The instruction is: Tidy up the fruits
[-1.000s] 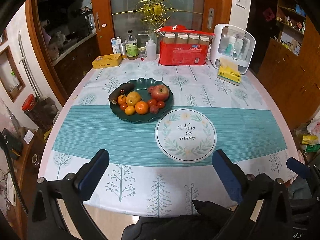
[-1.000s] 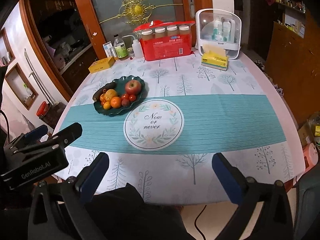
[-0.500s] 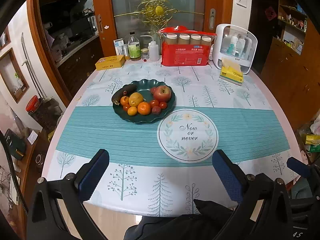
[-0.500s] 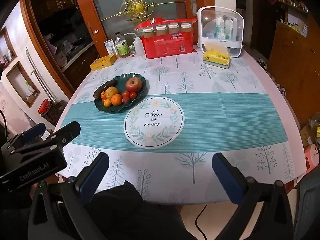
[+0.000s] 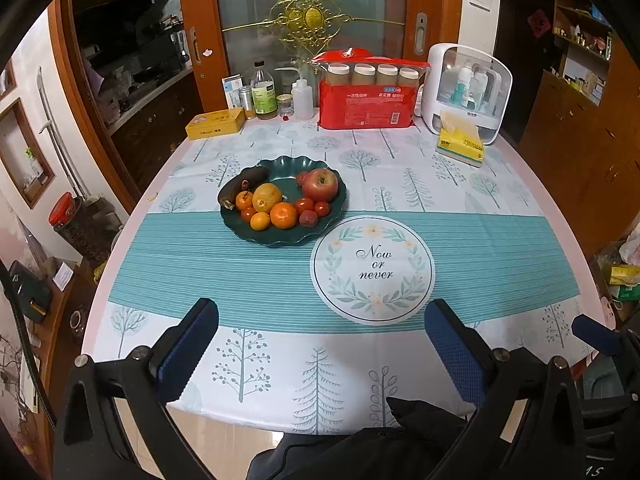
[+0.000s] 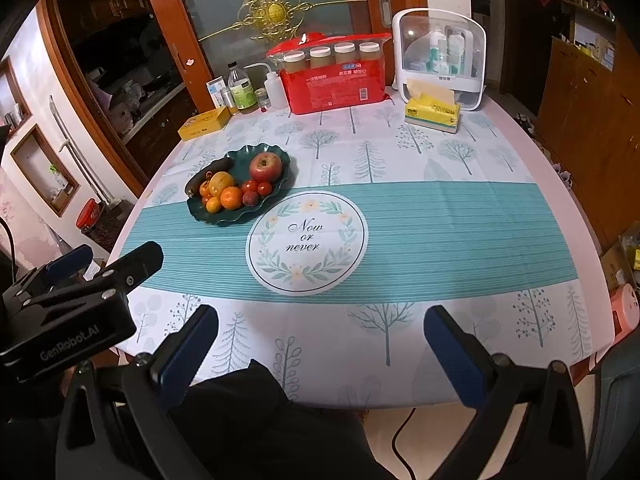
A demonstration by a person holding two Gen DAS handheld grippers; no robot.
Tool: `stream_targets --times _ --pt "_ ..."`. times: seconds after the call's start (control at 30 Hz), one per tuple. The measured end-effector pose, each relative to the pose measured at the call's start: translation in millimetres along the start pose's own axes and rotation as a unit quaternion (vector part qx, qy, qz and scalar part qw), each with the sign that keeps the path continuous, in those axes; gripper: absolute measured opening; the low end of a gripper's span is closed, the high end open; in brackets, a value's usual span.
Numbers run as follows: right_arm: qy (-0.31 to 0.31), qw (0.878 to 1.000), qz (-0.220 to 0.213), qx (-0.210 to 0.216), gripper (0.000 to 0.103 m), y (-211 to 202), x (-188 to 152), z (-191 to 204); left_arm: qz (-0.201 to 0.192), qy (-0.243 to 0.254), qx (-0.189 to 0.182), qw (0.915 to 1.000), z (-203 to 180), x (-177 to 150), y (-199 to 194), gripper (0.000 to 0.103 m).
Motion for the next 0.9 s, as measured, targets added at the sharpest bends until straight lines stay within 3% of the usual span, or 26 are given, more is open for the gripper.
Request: stream_targets --times 0.9 --pt "0.005 1.000 0.011 0.001 0.103 10.9 5.7 -4.3 0.004 0.004 -0.001 1.0000 -1.4 7.4 8.4 0.102"
Point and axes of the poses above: each gripper's, at about its wrist camera, not at the fingertips, and y roughly the way its jaws point, z to its left, x to its top, the point moved 1 cm from there along y, roughly the way its jaws point, and after that the axes turned 5 degrees about -x, right-handed, at the moved point
